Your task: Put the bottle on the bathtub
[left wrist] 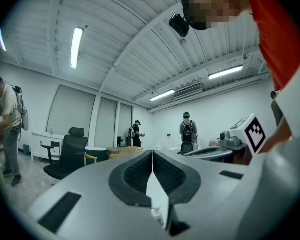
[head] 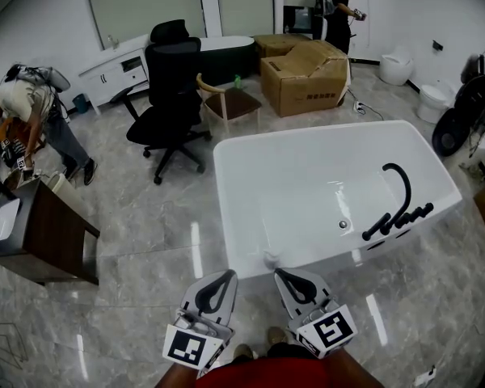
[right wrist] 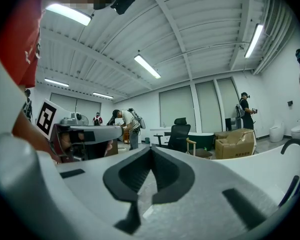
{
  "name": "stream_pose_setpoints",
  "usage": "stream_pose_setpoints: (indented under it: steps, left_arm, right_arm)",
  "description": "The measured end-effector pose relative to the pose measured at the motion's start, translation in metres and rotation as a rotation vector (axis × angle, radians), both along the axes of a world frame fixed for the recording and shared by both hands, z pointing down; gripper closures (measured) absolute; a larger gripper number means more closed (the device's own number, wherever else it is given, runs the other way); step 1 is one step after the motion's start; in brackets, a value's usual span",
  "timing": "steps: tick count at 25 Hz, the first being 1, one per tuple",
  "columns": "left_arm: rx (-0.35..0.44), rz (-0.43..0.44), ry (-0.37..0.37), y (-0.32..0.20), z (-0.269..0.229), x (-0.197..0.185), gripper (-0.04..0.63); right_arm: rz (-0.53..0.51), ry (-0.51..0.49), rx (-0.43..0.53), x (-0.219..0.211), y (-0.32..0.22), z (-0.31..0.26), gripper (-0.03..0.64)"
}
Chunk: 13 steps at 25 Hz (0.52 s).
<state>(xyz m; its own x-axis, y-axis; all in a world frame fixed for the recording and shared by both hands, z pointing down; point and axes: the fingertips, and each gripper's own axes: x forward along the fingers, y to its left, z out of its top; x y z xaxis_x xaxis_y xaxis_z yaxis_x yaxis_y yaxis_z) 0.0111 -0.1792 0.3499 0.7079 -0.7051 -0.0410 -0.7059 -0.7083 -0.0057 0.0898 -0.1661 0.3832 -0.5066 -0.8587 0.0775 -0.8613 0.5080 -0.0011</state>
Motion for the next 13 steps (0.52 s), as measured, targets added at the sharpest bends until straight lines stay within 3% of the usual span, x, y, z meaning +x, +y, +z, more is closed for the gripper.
stream_pose_setpoints:
  steps: [13]
  left_arm:
    - [0.014,0.009,0.006,0.0049,-0.0053,-0.0006,0.583]
  right_arm:
    - [0.011,0.0,-0.009,0.0019,0.0094,0.0037,0.612]
